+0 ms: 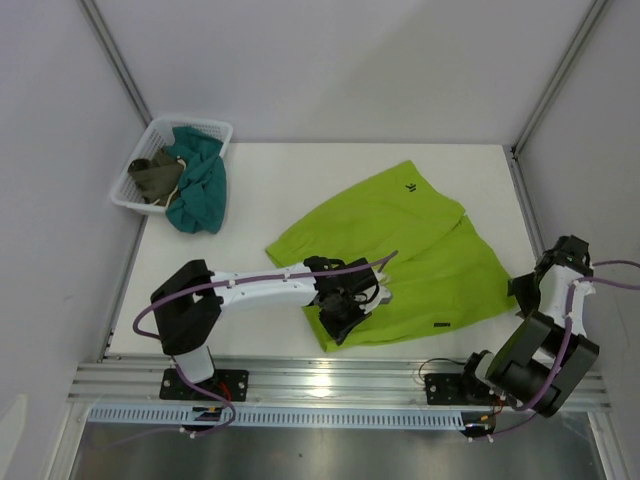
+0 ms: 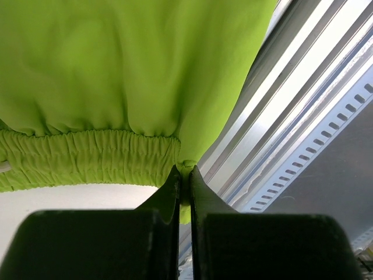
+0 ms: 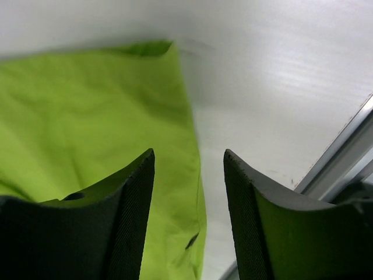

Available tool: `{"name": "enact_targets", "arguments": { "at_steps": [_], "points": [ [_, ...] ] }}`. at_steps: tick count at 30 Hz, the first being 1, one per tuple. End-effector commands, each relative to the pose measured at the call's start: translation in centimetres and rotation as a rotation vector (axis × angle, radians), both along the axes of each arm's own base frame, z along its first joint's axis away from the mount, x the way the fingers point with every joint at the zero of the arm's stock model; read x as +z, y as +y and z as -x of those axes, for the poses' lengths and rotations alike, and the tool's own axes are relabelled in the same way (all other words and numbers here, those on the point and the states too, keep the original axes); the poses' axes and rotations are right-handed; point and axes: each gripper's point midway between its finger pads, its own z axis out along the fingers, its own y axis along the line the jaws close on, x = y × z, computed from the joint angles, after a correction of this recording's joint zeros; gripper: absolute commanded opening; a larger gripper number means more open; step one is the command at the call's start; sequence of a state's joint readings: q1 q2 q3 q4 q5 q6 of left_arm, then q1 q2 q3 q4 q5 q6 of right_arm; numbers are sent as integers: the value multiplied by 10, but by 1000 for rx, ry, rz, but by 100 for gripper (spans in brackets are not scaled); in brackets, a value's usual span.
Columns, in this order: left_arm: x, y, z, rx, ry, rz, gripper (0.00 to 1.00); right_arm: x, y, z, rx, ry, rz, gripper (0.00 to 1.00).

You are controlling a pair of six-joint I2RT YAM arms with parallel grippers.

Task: Fold and stack the shorts
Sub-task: Fold the shorts

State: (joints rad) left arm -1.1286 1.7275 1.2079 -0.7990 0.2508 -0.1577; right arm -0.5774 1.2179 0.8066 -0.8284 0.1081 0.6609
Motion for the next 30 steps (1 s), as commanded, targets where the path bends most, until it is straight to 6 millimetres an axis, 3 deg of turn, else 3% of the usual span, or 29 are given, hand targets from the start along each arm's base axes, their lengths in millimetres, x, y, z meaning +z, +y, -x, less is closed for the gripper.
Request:
{"name": "enact_targets", "arguments": {
  "at_steps": [1, 5, 11, 18, 22, 30],
  "points": [
    [15, -7, 2, 17, 23, 63, 0, -13, -31, 4, -90, -32, 5, 54],
    [15, -8, 2, 26, 32, 68, 0, -23, -39, 1, -21, -55, 25, 56],
    [14, -7, 3, 16, 35, 67, 0, -31, -50, -23, 11, -233, -5, 56],
    [11, -2, 2, 5, 25, 57, 1, -32, -53, -27, 35, -260, 20, 56],
    [11, 0, 2, -4, 16, 51, 0, -34, -58, -29, 26, -257, 28, 50],
    [11, 0, 0, -8, 12, 52, 1, -48, -56, -20, 54, -155, 50, 46]
  ]
}}
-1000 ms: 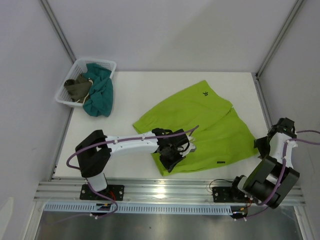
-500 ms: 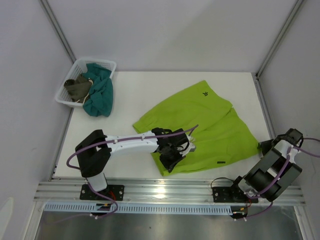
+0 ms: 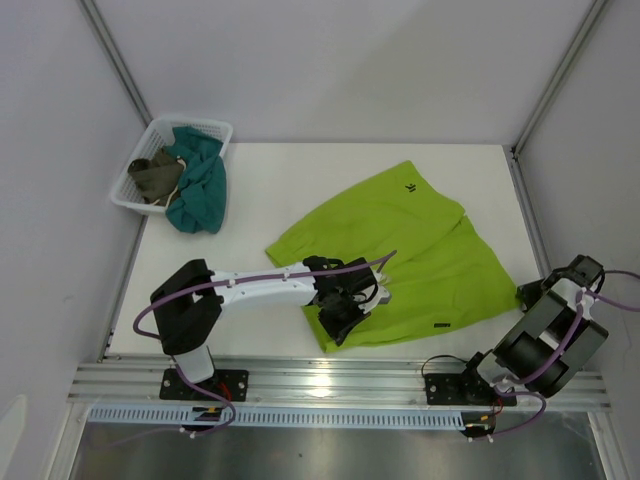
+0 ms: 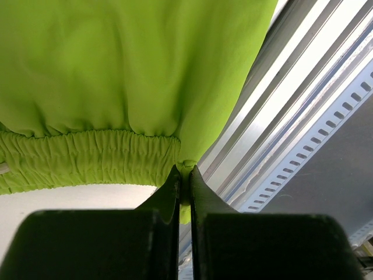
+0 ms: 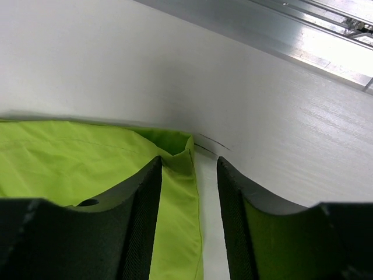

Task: Fold and stack the shorts
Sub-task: Fold the shorts

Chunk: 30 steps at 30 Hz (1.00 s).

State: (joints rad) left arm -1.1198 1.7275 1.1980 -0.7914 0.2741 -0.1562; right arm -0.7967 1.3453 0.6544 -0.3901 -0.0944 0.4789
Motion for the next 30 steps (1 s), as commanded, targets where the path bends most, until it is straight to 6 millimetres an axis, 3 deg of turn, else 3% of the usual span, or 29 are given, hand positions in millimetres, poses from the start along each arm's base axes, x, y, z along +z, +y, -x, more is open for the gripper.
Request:
{"name": "enact_targets", "arguments": {
  "at_steps": [1, 7, 10, 13, 17, 21, 30],
  "points": [
    [13, -1, -2, -7, -10, 46, 0, -6, -5, 1, 22, 43, 41, 45],
    [13, 1, -3, -5, -13, 41, 1, -15, 2, 0, 47, 83, 45, 24],
    [14, 1, -4, 0, -13, 43, 1, -7, 0, -3, 39, 69, 59, 17],
    [17, 1, -5, 2, -12, 45, 0, 6, -7, -5, 18, 70, 86, 0],
    [26, 0, -6, 2, -9, 57, 1, 33, -10, -18, 10, 72, 129, 0],
    [42, -3, -4, -2, -6, 94, 0, 72, -16, -41, 5, 56, 172, 0],
    [63, -4, 5, 27, 26, 145, 1, 127, -23, -72, 40, -18, 207, 0]
  ]
}}
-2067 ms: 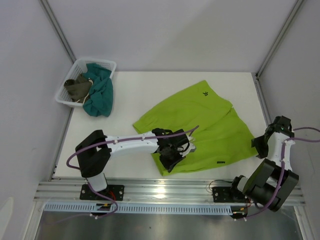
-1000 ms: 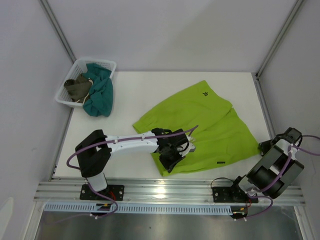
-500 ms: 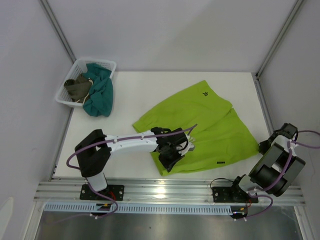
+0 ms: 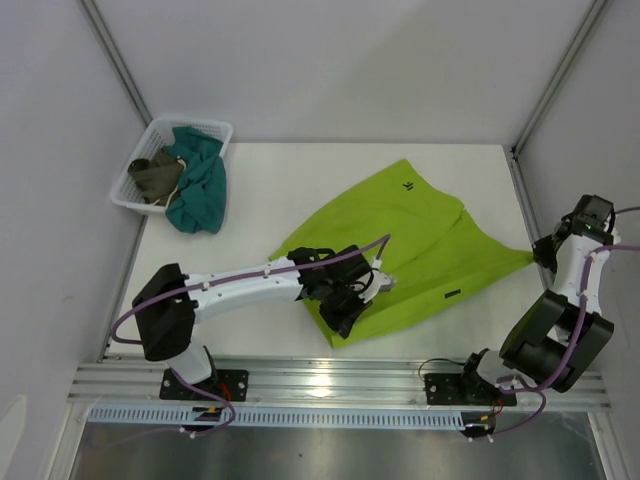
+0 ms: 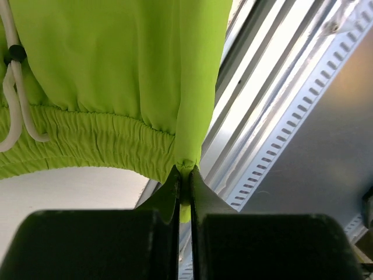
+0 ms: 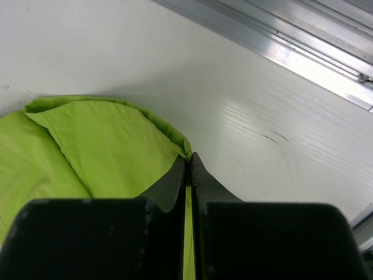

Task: Fold and stack the shorts
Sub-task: Fold the shorts

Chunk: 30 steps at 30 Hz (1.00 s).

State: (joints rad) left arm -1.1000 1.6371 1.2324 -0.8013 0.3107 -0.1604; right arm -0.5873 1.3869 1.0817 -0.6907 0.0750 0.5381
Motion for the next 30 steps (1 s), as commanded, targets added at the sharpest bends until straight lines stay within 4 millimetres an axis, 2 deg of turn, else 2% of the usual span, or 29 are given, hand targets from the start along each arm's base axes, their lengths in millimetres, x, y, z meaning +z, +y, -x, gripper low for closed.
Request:
{"name": "enact_targets", "arguments": {
  "at_steps": [1, 5, 9, 13, 15, 18, 21, 22, 25, 26, 30],
  "points": [
    [27, 4, 12, 20, 48, 40, 0, 31, -18, -10, -27, -38, 70, 0],
    [47, 1, 17, 31, 59, 86, 1, 62, -27, -27, -20, -98, 101, 0],
    [68, -8, 22, 19, 43, 110, 0, 74, -32, -31, -18, -105, 106, 0],
    [69, -18, 34, -14, 31, 89, 0, 76, -40, -26, -37, -114, 103, 0],
    [72, -23, 40, -10, 50, 100, 0, 76, -40, -31, -37, -141, 90, 0],
    [79, -26, 41, 11, 57, 128, 0, 84, -37, -44, -26, -176, 111, 0],
    [89, -27, 40, 19, 41, 154, 0, 97, -34, -59, -21, -212, 124, 0],
    [93, -28, 40, 15, 46, 167, 0, 109, -35, -67, -21, -236, 136, 0],
    [99, -34, 43, -4, 65, 182, 0, 118, -32, -79, -13, -235, 155, 0],
    [102, -39, 45, -16, 77, 185, 1, 124, -33, -81, -16, -245, 166, 0],
    [110, -48, 47, -26, 73, 205, 0, 130, -32, -88, -5, -267, 176, 0]
  ]
}}
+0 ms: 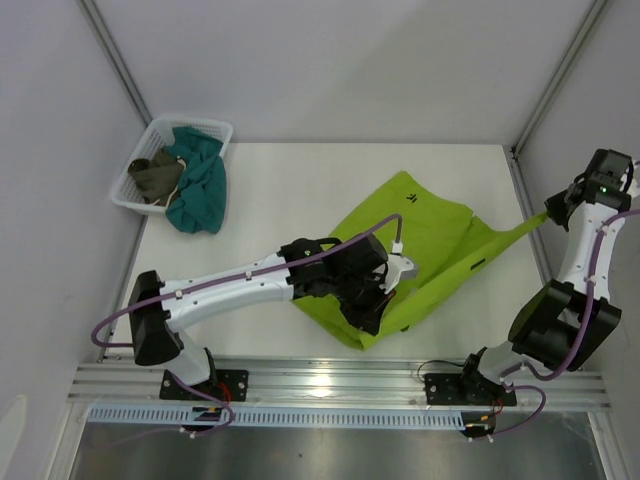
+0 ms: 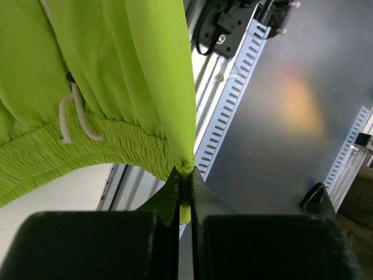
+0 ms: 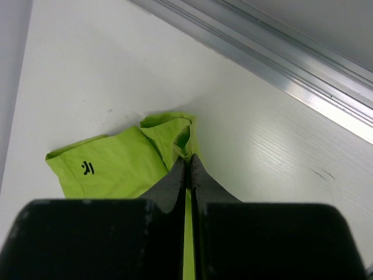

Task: Fold and stack the shorts
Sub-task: Fold the shorts

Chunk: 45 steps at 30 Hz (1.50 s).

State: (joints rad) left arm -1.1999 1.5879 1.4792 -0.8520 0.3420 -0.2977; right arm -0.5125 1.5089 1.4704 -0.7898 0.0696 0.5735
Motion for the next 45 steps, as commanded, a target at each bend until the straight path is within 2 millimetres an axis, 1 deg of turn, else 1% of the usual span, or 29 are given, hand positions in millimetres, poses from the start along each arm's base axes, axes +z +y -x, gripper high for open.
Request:
{"name": "enact_targets", "arguments": {
  "at_steps": [1, 2, 5, 6, 8, 9, 10, 11, 12, 14, 15, 16, 17, 19, 20, 21, 22, 23, 24, 25, 28, 29, 35, 38, 39, 40, 42, 44, 45],
  "points": [
    [14, 3, 19, -32, 68, -2, 0, 38, -19, -23, -43, -116, 107, 0],
    [15, 2, 19, -29, 68, 6, 0, 46, -18, -27, -38, -126, 126, 0],
    [20, 2, 16, -10, 56, 21, 0, 51, -9, -42, -10, -135, 138, 0],
    [18, 4, 15, -4, 53, 18, 1, 58, -7, -47, -4, -151, 144, 0],
    [22, 4, 12, 18, 57, 36, 1, 57, 2, -60, 20, -156, 136, 0],
    [19, 6, 11, 30, 67, 35, 1, 64, 4, -67, 28, -172, 140, 0],
    [25, 7, 8, 43, 80, 62, 0, 58, 6, -73, 33, -157, 137, 0],
    [24, 9, 7, 67, 106, 67, 0, 59, 15, -80, 52, -158, 137, 0],
    [24, 8, 4, 83, 115, 89, 0, 65, 19, -86, 56, -175, 139, 0],
    [31, 14, -3, 129, 151, 131, 1, 62, 25, -97, 69, -170, 139, 0],
    [30, 15, -6, 145, 156, 146, 0, 63, 36, -105, 93, -175, 139, 0],
    [32, 18, -14, 171, 159, 160, 1, 71, 40, -110, 95, -191, 144, 0],
    [33, 21, -15, 186, 166, 167, 0, 63, 44, -118, 106, -174, 138, 0],
    [31, 25, -20, 210, 167, 172, 1, 70, 60, -130, 132, -195, 142, 0],
    [35, 27, -22, 223, 163, 189, 0, 66, 65, -136, 141, -192, 138, 0],
    [33, 29, -22, 233, 165, 188, 0, 65, 69, -140, 147, -194, 135, 0],
    [32, 30, -25, 247, 165, 199, 0, 66, 82, -146, 171, -206, 128, 0],
    [33, 31, -27, 265, 173, 208, 0, 69, 88, -151, 175, -218, 123, 0],
    [32, 35, -26, 274, 177, 217, 0, 64, 94, -156, 185, -214, 118, 0],
    [30, 36, -30, 298, 192, 227, 0, 63, 105, -162, 204, -219, 117, 0],
    [22, 43, -34, 330, 232, 235, 1, 62, 121, -175, 225, -242, 105, 0],
    [22, 43, -35, 339, 242, 244, 1, 62, 131, -179, 240, -252, 102, 0],
    [12, 53, -45, 406, 288, 262, 0, 52, 164, -204, 287, -296, 73, 0],
    [8, 60, -50, 446, 325, 281, 1, 49, 172, -216, 303, -335, 69, 0],
    [2, 63, -54, 466, 333, 287, 1, 49, 179, -221, 315, -356, 68, 0],
    [3, 65, -55, 477, 347, 296, 1, 44, 190, -225, 334, -357, 64, 0],
    [-2, 70, -61, 505, 359, 306, 0, 43, 199, -233, 354, -386, 54, 0],
    [-2, 73, -64, 516, 363, 313, 0, 33, 205, -239, 362, -390, 41, 0],
    [-6, 76, -68, 535, 366, 306, 1, 34, 211, -243, 373, -410, 28, 0]
  ]
}}
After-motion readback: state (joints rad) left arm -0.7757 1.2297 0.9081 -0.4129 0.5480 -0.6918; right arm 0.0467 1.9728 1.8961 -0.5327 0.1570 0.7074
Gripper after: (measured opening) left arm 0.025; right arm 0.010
